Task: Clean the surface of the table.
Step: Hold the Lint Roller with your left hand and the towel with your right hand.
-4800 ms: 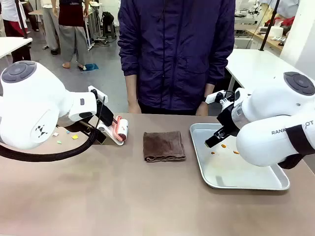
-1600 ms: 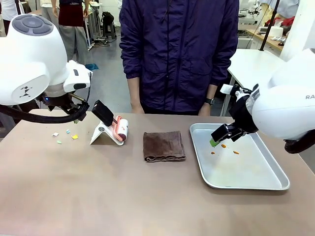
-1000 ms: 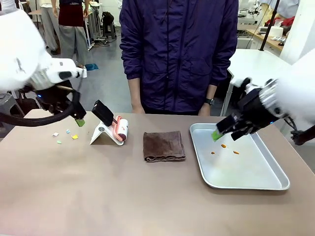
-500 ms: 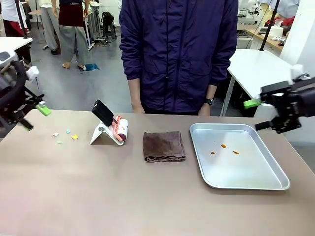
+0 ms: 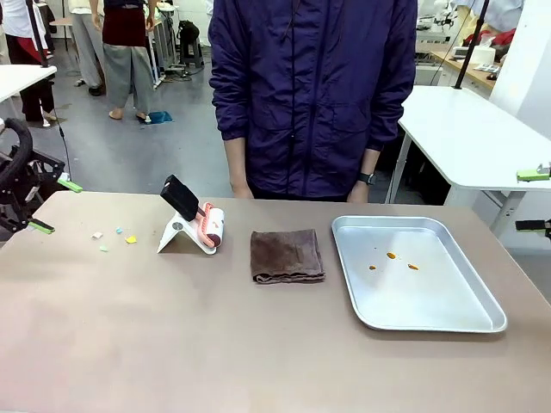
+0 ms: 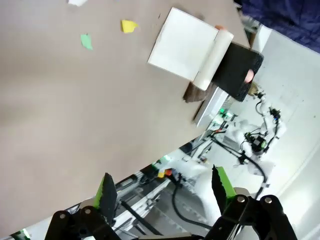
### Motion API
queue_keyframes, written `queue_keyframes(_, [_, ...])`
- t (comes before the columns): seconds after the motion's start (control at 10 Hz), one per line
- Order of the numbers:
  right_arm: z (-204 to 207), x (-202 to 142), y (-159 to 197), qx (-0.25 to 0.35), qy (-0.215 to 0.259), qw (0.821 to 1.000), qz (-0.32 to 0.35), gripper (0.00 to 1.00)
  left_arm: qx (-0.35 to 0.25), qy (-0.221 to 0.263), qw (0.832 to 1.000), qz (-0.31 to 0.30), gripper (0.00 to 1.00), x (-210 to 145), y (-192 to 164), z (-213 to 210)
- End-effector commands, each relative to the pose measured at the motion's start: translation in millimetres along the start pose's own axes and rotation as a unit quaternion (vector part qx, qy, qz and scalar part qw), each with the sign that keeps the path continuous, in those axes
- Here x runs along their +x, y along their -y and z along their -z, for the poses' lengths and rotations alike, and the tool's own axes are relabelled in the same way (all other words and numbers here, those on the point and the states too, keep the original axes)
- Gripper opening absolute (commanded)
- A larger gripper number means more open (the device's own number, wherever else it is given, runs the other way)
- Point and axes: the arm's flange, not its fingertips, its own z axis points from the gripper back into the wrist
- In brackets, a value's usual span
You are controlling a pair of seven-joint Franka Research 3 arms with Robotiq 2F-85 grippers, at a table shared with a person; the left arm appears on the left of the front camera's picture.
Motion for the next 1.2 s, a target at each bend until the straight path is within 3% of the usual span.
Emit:
queue_keyframes(0.0, [10.3,-4.4,-17.0,0.005,-0.009,1.0,-0.014,1.0,0.038,-0.011,0.998,0.046,1.0,-12.6,2.9,-1.6])
queue_keyframes(0.9, [10.3,-4.4,-17.0,0.005,-0.009,1.0,-0.014,1.0,0.038,-0.011,0.998,0.046,1.0,-12.6,2.9,-1.6])
queue_keyframes(1.1, [-1.2,-3.3,-15.4,-0.013,-0.03,0.999,-0.004,1.0,0.04,-0.009,0.998,0.039,1.0,-8.9,4.5,-2.1])
